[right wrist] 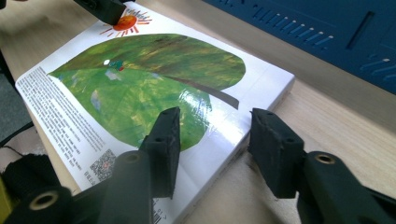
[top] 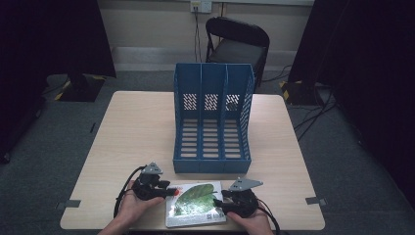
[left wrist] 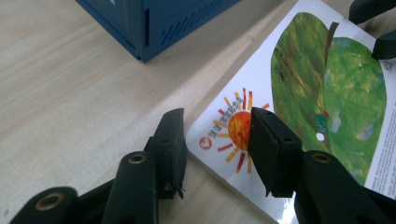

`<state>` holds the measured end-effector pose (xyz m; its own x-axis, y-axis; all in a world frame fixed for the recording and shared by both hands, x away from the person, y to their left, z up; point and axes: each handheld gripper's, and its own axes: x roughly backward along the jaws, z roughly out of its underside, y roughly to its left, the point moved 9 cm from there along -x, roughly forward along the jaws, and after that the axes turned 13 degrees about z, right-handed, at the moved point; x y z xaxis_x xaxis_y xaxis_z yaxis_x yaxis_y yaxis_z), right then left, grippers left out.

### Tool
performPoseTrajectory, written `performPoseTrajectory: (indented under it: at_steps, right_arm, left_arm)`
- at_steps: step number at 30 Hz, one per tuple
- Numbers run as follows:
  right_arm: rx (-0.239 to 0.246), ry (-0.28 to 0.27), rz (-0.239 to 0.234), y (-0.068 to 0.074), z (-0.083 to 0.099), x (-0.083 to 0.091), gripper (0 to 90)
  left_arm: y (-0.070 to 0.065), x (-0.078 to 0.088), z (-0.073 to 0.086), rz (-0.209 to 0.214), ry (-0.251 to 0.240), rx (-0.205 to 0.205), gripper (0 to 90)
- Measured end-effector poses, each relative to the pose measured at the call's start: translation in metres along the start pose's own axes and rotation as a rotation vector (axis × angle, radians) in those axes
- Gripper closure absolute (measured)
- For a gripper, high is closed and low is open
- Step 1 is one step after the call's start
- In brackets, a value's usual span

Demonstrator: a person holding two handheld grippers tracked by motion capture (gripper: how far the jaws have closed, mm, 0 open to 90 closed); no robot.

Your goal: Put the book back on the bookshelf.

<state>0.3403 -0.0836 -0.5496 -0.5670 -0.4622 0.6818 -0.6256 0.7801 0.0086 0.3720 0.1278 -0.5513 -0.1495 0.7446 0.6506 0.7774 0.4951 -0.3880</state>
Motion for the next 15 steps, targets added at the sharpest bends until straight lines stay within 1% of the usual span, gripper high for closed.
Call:
performPoseTrajectory:
  at_steps: [1,4,5,6,7,8,9,10,11,12,13,14,15]
  right_arm:
    - [-0.002,-0.002,0.004,0.0,0.0,0.0,54.5]
    - [-0.006,-0.002,0.008,0.0,0.0,0.0,54.2]
    - [0.0,0.008,-0.011,0.002,0.0,0.0,47.7]
    - [0.0,0.008,-0.011,0.002,0.0,0.0,47.7]
    - [0.01,0.011,-0.016,0.003,0.001,0.0,44.3]
    - [0.01,0.011,-0.016,0.003,0.001,0.0,44.3]
    - [0.009,0.024,-0.032,0.005,0.003,0.0,39.5]
    - [0.009,0.024,-0.032,0.005,0.003,0.0,39.5]
    - [0.012,0.041,-0.054,0.008,0.006,0.002,35.9]
    - [0.012,0.041,-0.054,0.008,0.006,0.002,35.9]
    - [0.015,0.046,-0.059,0.008,0.007,0.003,34.1]
    - [0.031,0.066,-0.082,0.012,0.011,0.005,29.0]
    - [0.037,0.067,-0.085,0.013,0.012,0.007,28.3]
  left_arm:
    - [0.001,-0.001,-0.002,-0.006,-0.003,-0.011,57.2]
    - [0.001,-0.002,-0.003,0.004,-0.004,-0.005,59.3]
    - [0.002,-0.002,-0.003,0.015,-0.004,0.008,59.2]
    - [0.002,-0.002,-0.003,0.017,-0.005,0.01,59.2]
    - [0.002,-0.002,-0.003,0.011,-0.01,0.004,59.2]
    - [0.002,-0.002,-0.003,0.011,-0.01,0.004,59.2]
    - [0.002,-0.002,-0.003,0.01,-0.013,0.002,59.2]
    - [0.002,-0.002,-0.003,0.011,-0.013,0.002,59.2]
    - [0.003,0.0,-0.001,0.018,-0.006,0.008,59.2]
    - [0.003,0.0,-0.001,0.018,-0.006,0.008,59.2]
    - [0.004,0.002,0.0,0.011,-0.01,0.01,59.2]
    - [0.004,0.004,0.001,0.008,-0.01,0.011,58.9]
    - [0.006,0.004,0.002,0.008,-0.019,0.011,58.6]
